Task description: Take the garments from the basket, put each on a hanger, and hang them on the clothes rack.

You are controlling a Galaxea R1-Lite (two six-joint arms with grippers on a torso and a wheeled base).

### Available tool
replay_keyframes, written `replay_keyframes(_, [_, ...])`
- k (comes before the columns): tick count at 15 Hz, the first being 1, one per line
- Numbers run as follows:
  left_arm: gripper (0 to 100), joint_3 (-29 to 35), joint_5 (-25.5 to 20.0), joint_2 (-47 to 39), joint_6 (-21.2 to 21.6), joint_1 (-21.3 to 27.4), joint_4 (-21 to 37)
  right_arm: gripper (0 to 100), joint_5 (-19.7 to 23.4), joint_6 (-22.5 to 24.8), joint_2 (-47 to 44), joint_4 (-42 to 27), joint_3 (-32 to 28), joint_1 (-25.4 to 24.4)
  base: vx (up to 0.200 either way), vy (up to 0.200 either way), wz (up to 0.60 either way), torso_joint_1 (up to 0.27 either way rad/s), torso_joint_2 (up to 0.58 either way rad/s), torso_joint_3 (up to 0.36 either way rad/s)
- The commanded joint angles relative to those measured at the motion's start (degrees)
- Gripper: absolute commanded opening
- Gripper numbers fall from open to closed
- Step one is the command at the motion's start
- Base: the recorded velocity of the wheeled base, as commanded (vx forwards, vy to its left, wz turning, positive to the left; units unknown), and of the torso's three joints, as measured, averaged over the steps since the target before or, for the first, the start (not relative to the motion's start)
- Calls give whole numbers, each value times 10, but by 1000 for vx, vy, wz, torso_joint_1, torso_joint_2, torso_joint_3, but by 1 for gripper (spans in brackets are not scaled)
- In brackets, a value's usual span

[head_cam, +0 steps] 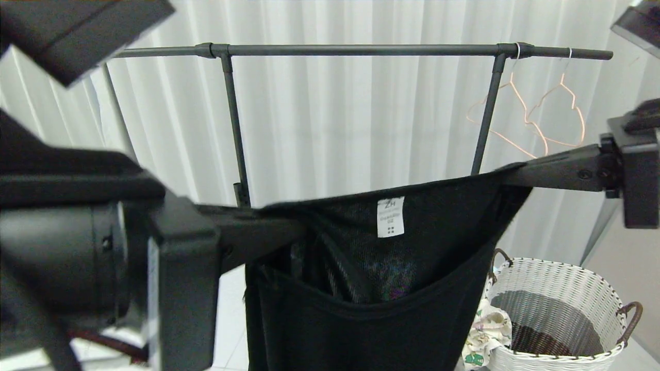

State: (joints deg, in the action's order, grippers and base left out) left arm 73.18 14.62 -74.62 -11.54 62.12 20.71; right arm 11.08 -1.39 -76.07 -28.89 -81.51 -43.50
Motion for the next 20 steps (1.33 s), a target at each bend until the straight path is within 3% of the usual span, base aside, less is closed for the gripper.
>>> replay_keyframes(1, [0, 27, 4, -53, 3, -31, -53, 0, 3, -2, 63, -49, 5, 3, 0, 0, 0, 0, 0, 0])
replay_keyframes(5, [0, 32, 7, -77, 5, -34, -57, 0, 0, 2, 81, -94, 5, -2, 0, 0, 0, 0, 0, 0])
replay_keyframes(16, [0, 16, 33, -72, 27, -34, -56, 0, 0, 2, 77, -84, 4, -2, 0, 0, 0, 0, 0, 0])
replay_keyframes(17, [0, 16, 33, -72, 27, -34, -56, 100, 0, 2, 77, -84, 5, -3, 0, 0, 0, 0, 0, 0])
replay_keyframes(20, [0, 16, 33, -72, 27, -37, -56, 100, 0, 2, 80, -85, 6, -5, 0, 0, 0, 0, 0, 0])
